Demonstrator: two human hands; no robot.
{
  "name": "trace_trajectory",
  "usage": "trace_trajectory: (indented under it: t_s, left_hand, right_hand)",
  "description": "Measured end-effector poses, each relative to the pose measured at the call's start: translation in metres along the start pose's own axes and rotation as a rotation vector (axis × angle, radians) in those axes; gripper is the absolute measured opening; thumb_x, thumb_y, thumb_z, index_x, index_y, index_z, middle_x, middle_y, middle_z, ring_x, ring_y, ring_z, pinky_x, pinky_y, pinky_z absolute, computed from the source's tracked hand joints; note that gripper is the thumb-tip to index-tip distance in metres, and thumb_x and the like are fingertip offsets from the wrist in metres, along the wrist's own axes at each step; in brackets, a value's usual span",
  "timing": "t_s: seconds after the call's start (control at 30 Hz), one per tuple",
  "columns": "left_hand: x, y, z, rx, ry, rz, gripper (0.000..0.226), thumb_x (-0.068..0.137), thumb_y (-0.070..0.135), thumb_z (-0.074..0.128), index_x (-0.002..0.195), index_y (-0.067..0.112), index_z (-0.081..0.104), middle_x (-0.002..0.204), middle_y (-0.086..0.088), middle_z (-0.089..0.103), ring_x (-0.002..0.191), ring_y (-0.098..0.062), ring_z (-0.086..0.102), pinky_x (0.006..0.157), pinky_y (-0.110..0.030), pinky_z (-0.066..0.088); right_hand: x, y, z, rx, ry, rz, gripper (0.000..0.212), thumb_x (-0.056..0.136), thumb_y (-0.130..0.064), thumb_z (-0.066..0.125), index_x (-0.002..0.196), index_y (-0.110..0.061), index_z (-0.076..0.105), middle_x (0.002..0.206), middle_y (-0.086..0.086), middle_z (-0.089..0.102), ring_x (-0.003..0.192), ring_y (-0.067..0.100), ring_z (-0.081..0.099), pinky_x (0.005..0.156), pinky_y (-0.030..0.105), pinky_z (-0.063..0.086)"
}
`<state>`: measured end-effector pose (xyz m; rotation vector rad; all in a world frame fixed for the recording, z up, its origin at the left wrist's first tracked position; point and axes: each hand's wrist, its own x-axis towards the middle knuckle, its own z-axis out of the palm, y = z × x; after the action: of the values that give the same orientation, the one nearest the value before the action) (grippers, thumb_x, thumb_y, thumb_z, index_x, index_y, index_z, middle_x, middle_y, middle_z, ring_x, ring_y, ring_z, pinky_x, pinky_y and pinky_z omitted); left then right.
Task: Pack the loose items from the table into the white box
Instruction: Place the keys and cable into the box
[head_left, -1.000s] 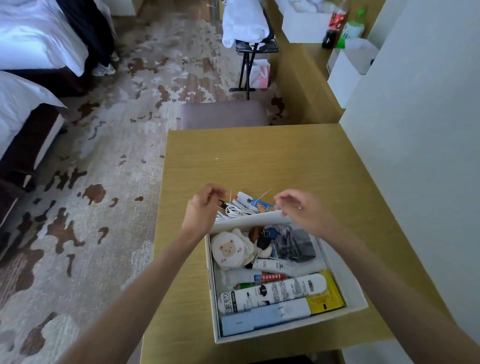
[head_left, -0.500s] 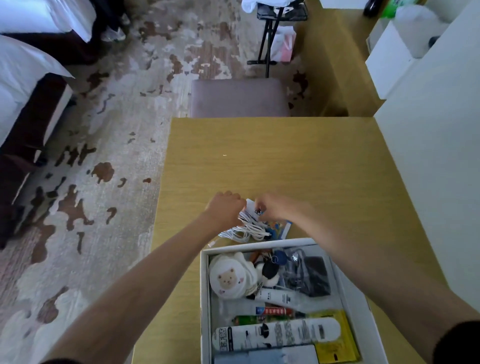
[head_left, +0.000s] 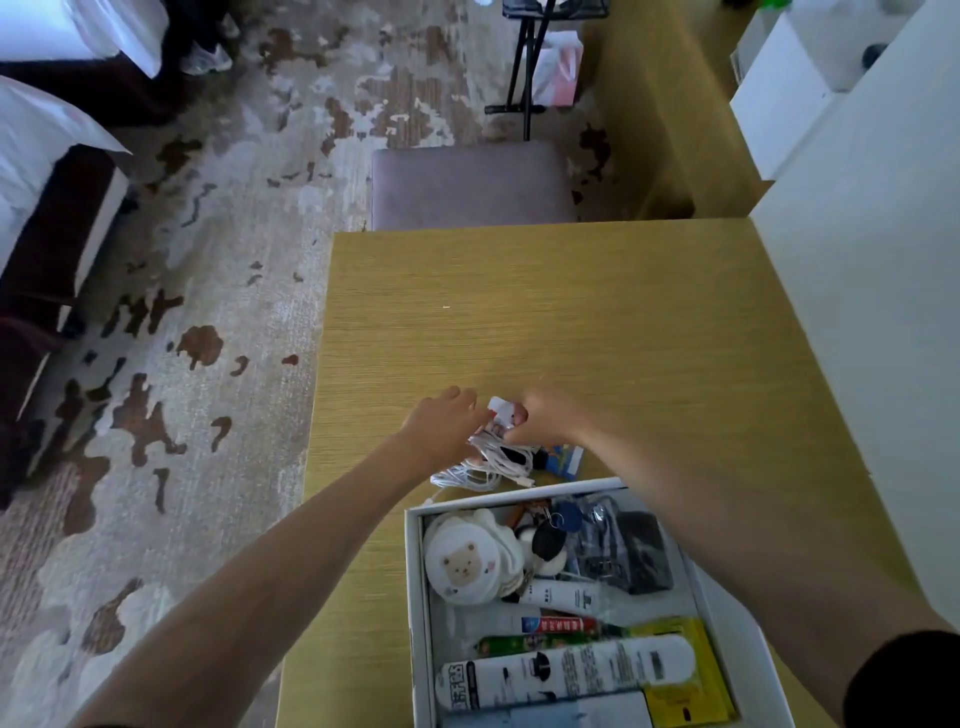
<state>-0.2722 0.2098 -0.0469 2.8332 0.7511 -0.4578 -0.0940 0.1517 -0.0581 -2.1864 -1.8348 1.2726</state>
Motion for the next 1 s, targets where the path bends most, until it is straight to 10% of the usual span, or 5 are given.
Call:
trace_trajectory:
  t_s: [0.17, 0.53, 1.0]
  left_hand:
    - [-0.008, -0.002, 0.000, -0.153, 0.030, -0.011, 0.037, 0.081, 0.037, 0.068, 0.109, 0.016, 0.056, 0.119, -0.003, 0.057, 0.109, -0.023, 0.050, 0.075, -0.035, 0.045]
    - [-0.054, -0.006, -0.018, -0.989, 0.293, -0.239, 0.016, 0.086, 0.026, 0.065, 0.081, 0.021, 0.051, 0.072, 0.003, 0.059, 0.049, 0.000, 0.045, 0.039, -0.012, 0.036]
    - [-0.152, 0.054, -0.054, -1.278, 0.609, -0.120, 0.051, 0.079, 0.050, 0.057, 0.092, 0.001, 0.049, 0.081, -0.024, 0.058, 0.068, -0.021, 0.048, 0.056, -0.041, 0.044]
  right_hand:
    - [-0.016, 0.008, -0.020, 0.226, 0.192, 0.006, 0.010, 0.080, -0.022, 0.070, 0.079, -0.016, 0.062, 0.080, 0.001, 0.066, 0.072, 0.014, 0.062, 0.067, 0.034, 0.051]
    - [-0.176, -0.030, -0.045, 0.660, 0.451, -0.247, 0.016, 0.078, -0.015, 0.077, 0.083, -0.021, 0.063, 0.080, -0.006, 0.071, 0.071, 0.006, 0.066, 0.067, 0.014, 0.052]
    - [-0.214, -0.023, 0.080, -0.095, 0.030, -0.185, 0.002, 0.086, -0.034, 0.058, 0.087, -0.034, 0.060, 0.085, -0.016, 0.064, 0.078, 0.002, 0.061, 0.073, 0.032, 0.055]
